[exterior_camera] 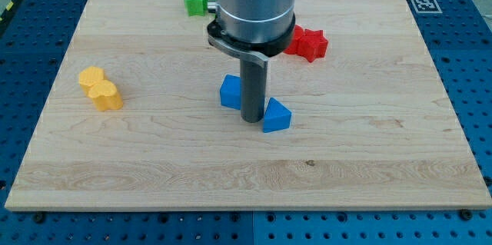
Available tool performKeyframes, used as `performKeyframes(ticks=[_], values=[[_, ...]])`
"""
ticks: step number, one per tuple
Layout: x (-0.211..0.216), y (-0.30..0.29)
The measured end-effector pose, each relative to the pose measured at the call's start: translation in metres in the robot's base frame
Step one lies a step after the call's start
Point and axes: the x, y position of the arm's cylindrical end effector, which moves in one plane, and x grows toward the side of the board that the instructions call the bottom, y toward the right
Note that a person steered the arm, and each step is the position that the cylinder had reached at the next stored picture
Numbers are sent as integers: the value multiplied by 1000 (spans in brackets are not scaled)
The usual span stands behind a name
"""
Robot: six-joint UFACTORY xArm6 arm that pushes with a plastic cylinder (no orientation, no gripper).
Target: Move the blue cube to the center
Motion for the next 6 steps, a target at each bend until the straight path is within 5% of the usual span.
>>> performKeyframes(ticks=[3, 6], values=[[-3, -31], [-52, 0]])
